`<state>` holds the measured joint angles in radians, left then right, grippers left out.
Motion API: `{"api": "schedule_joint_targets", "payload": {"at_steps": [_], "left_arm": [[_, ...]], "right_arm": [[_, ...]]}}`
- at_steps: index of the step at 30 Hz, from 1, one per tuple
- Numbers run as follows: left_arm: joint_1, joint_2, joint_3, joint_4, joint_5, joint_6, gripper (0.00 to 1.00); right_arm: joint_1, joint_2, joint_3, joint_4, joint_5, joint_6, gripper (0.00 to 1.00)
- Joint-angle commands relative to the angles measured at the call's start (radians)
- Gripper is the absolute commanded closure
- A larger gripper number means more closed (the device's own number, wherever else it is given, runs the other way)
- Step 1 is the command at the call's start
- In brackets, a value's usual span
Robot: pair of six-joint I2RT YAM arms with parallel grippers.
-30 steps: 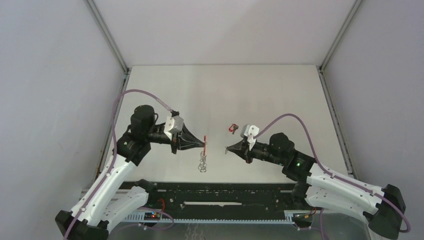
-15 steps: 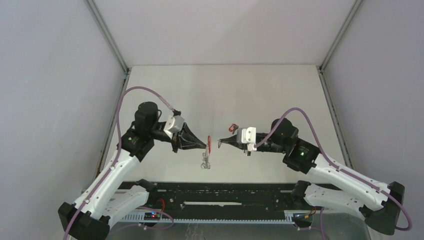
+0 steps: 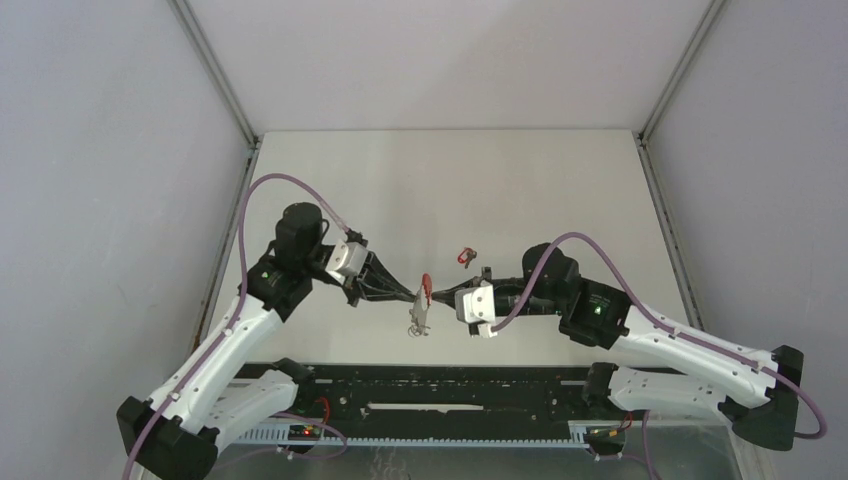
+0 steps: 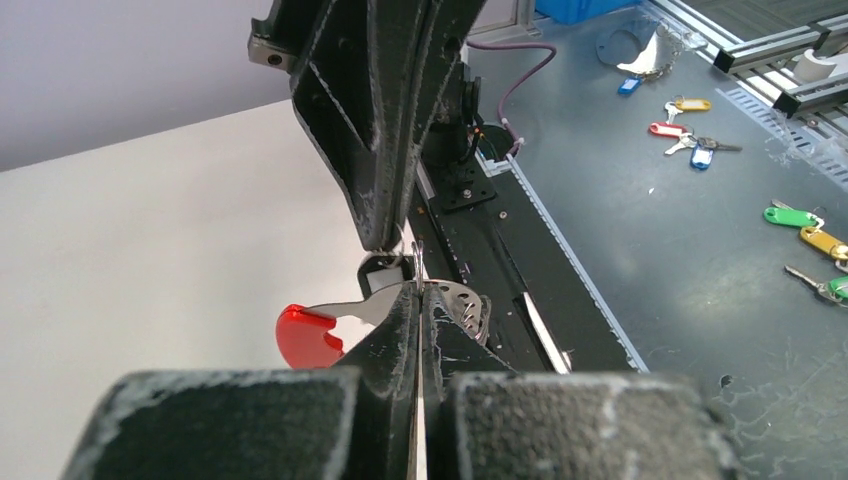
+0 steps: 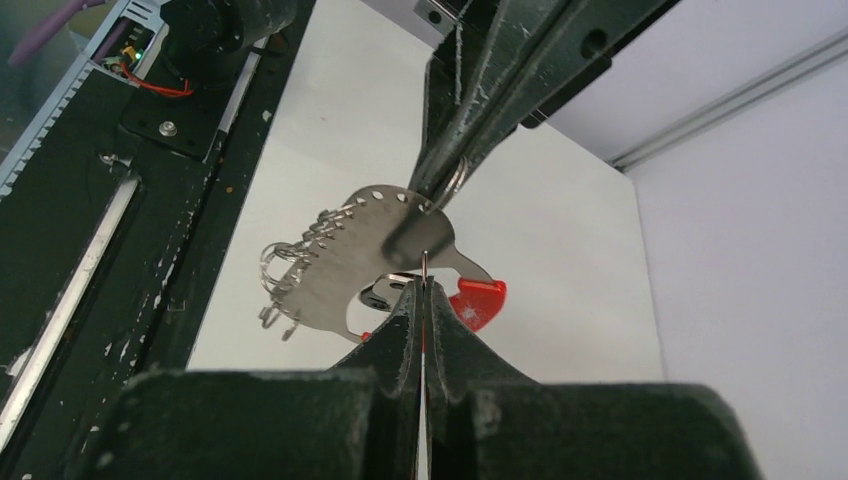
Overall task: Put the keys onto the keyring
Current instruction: Insert the key onto the keyring.
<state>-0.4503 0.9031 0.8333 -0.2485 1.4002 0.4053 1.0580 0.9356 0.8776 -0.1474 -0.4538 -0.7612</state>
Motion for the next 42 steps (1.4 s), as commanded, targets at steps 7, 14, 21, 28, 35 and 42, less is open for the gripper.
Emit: {"api": "schedule_joint_targets", "payload": {"at_steps": [7, 14, 21, 28, 35, 42], "left_arm": [[-0.052, -0.007, 0.079, 0.031, 0.037, 0.093, 1.00], [-0.055, -0.001, 0.076, 0.028, 0.029, 0.074, 1.00], [-0.054, -0.004, 0.067, 0.018, 0.013, 0.066, 1.00], [-0.053, -0.001, 0.060, 0.016, 0.003, 0.067, 1.00], [-0.052, 0.001, 0.056, 0.016, -0.005, 0.072, 1.00], [-0.049, 0.002, 0.058, 0.016, -0.013, 0.072, 1.00]], "right_arm": [[0.094, -0.006, 0.066, -0.013, 0.108, -0.116, 1.00], [0.096, -0.021, 0.066, -0.018, 0.135, -0.133, 1.00], [0.104, -0.032, 0.066, -0.017, 0.135, -0.138, 1.00], [0.120, -0.029, 0.066, -0.006, 0.138, -0.147, 1.00], [0.126, -0.022, 0.073, -0.005, 0.141, -0.147, 1.00], [0.126, -0.020, 0.076, -0.003, 0.151, -0.144, 1.00]]}}
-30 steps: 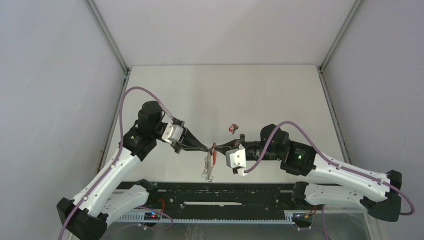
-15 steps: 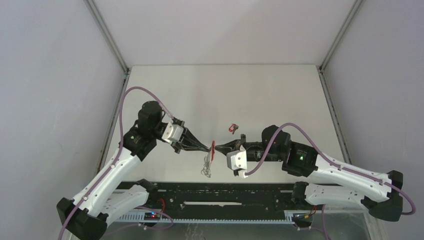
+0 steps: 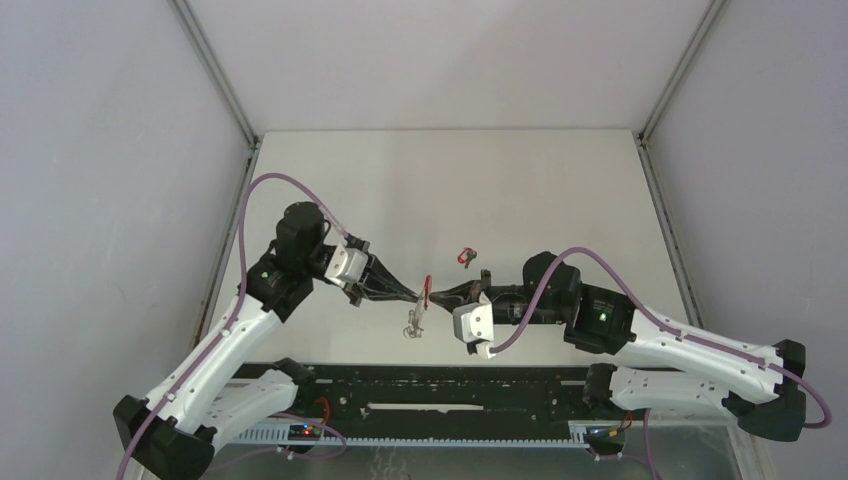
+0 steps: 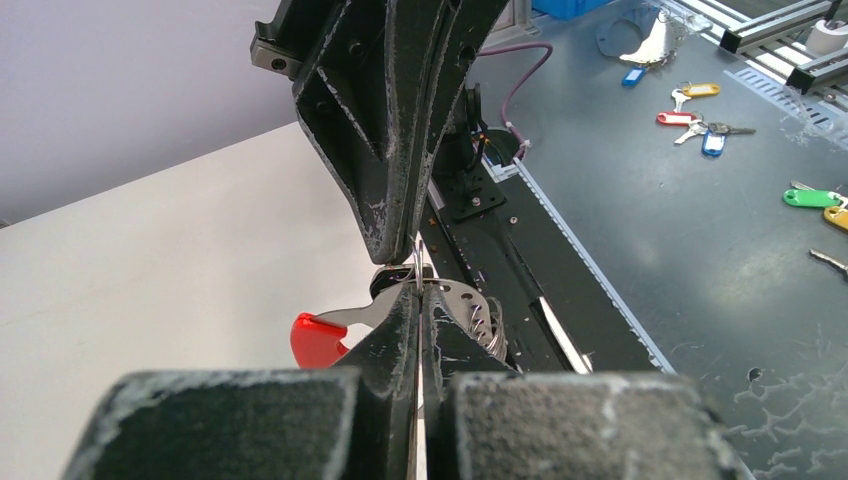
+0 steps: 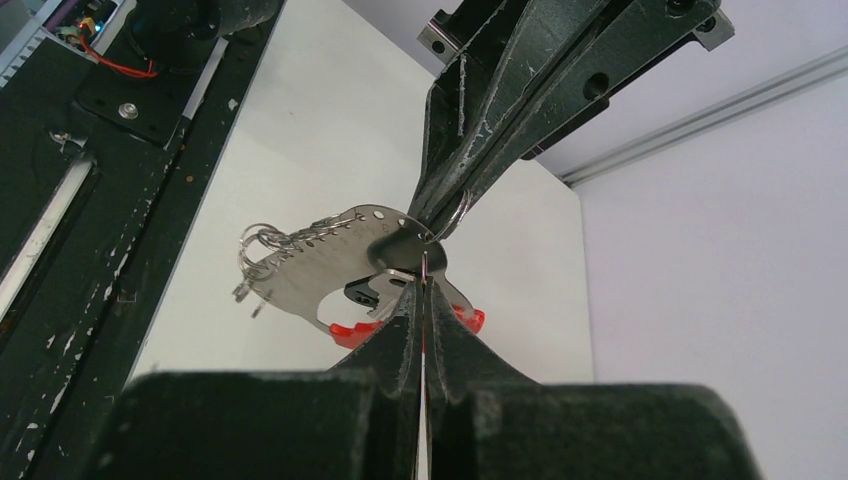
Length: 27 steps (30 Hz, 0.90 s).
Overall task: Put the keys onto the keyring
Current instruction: Insert the key onto the keyring.
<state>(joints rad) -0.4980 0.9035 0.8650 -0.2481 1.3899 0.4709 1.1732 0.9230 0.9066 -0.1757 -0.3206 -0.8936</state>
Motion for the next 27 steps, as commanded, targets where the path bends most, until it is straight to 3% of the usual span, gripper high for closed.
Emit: {"api": "schedule_joint_targets", "payload": {"at_steps": [1, 27], "left_arm": [[-0.001, 0.001, 0.027, 0.015, -0.002, 0.007, 1.00], [0.002, 0.001, 0.014, 0.024, -0.045, 0.005, 1.00]], "right_arm": [[0.011, -0.007, 0.047, 0.025, 0.021, -0.011, 1.00], [-0.016, -0.003, 0.048, 0.060, 0.034, 0.034, 1.00]]}}
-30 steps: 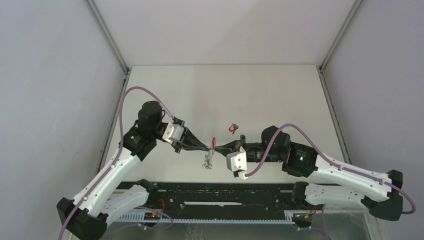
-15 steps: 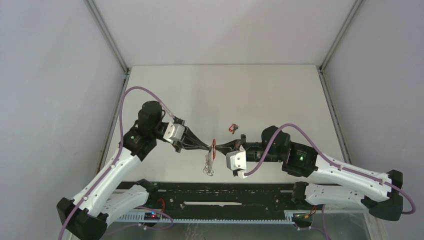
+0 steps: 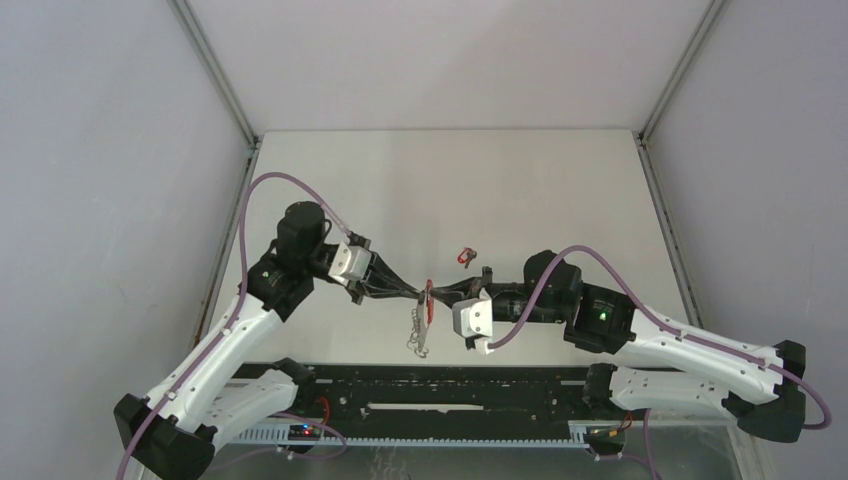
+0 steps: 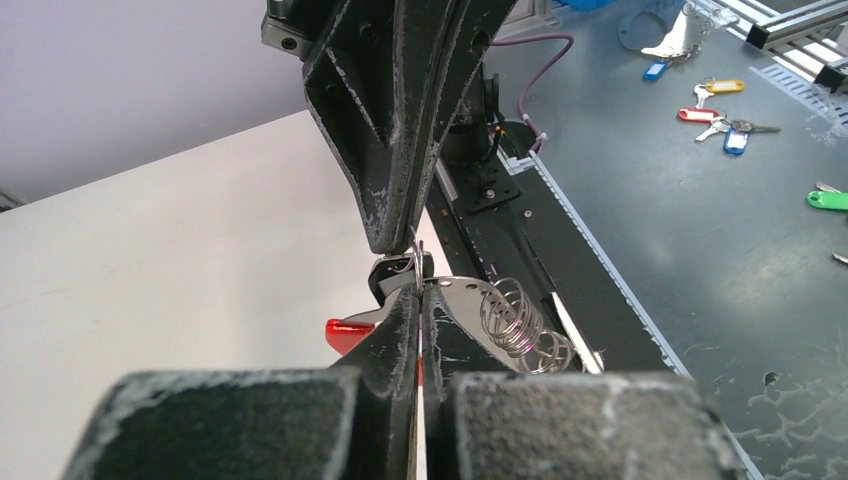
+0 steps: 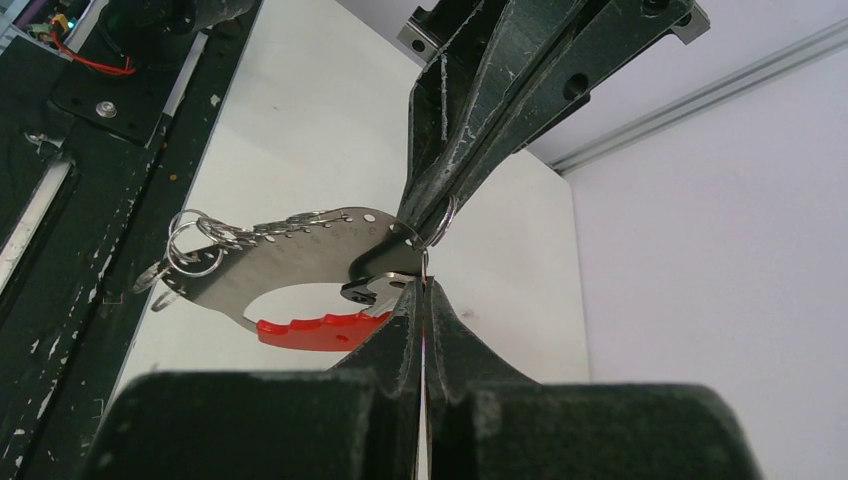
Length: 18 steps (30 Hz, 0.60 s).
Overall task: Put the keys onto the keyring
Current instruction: Insert the key onto the keyring.
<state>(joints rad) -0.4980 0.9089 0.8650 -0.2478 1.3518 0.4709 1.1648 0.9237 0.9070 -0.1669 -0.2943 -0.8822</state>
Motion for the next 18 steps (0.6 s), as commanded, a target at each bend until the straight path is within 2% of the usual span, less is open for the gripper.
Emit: {"api": "schedule_joint_targets", "payload": {"at_steps": [1, 18], "left_arm": [[0.002, -0.004, 0.014, 0.025, -0.007, 0.005, 1.00], [0.003, -0.005, 0.016, 0.043, -0.032, -0.016, 1.00]], "right_arm": [[-0.008, -0.004, 0.047, 0.051, 0.007, 0.022, 1.00], [-0.005, -0.012, 0.047, 0.042, -0.022, 0.016, 1.00]]}}
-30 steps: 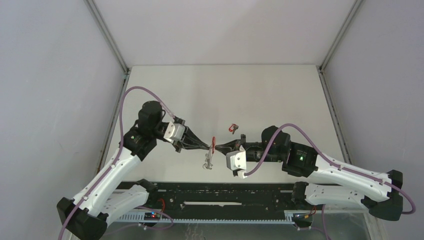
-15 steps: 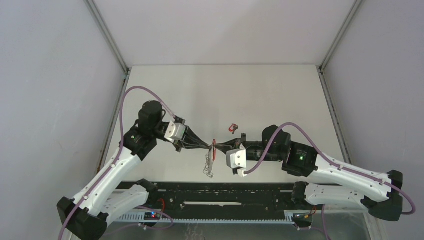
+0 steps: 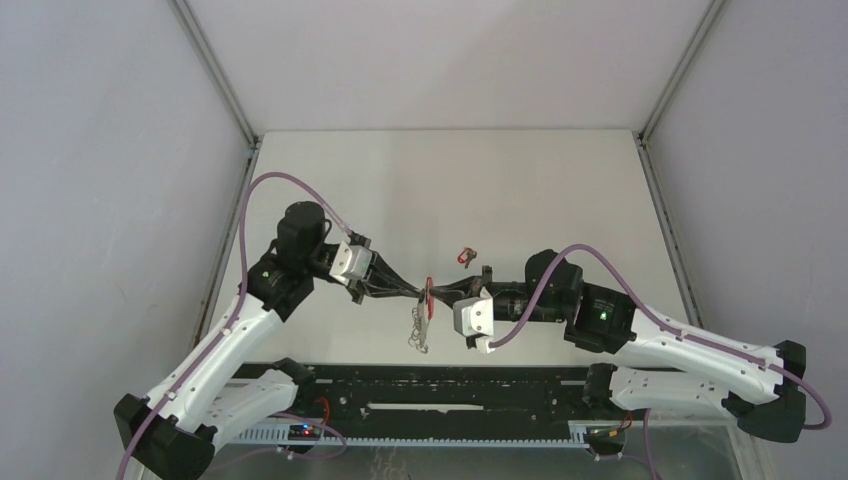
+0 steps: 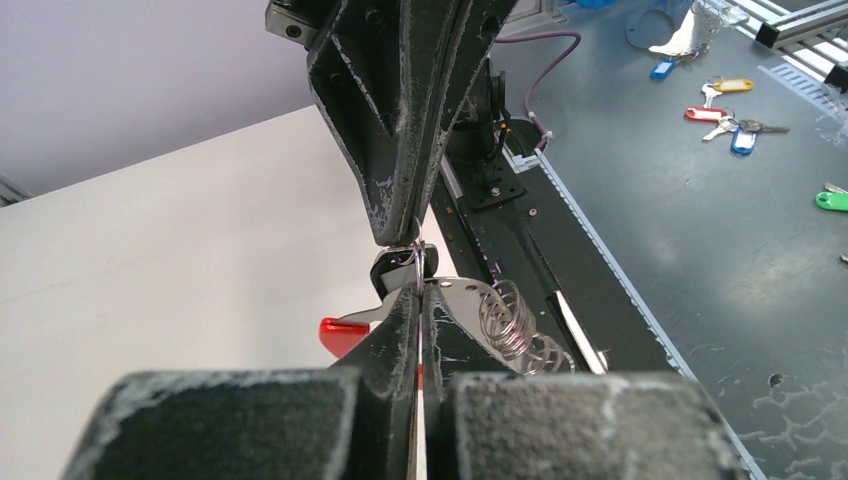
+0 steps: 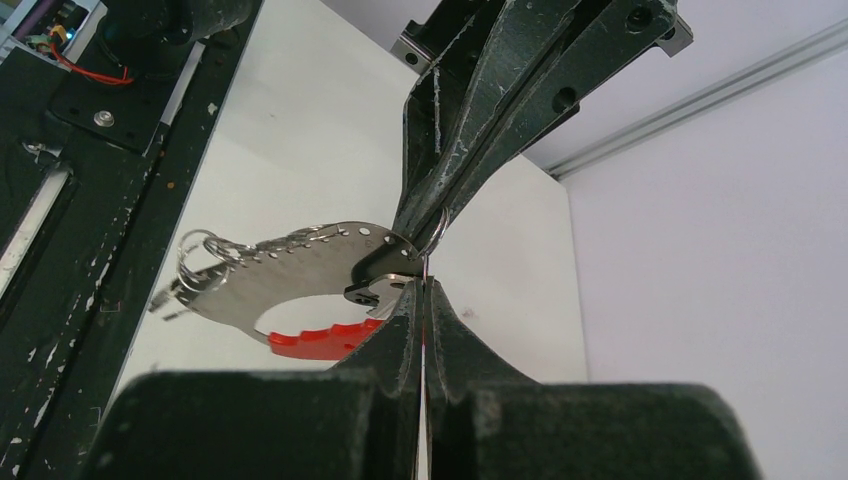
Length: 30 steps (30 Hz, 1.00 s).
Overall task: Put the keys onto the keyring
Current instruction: Insert the key onto the keyring.
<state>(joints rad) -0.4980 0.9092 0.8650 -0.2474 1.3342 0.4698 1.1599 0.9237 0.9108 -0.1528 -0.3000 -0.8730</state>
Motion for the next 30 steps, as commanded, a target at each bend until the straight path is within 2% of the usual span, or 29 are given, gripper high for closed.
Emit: {"api": "schedule_joint_targets", "payload": {"at_steps": [1, 21, 30], "left_arm": [[0.003, -0.006, 0.016, 0.045, -0.014, -0.017, 1.00], [0.003, -0.013, -0.004, 0.044, -0.051, -0.009, 1.00], [0.001, -0.015, -0.008, -0.021, -0.089, 0.064, 1.00]], "right_arm": [[0.000, -0.013, 0.043, 0.029, -0.017, 0.006, 1.00], [0.004, 0.012, 0.072, 0.016, -0.040, 0.003, 1.00], [0.003, 0.027, 0.073, 0.022, -0.046, 0.010, 1.00]]}}
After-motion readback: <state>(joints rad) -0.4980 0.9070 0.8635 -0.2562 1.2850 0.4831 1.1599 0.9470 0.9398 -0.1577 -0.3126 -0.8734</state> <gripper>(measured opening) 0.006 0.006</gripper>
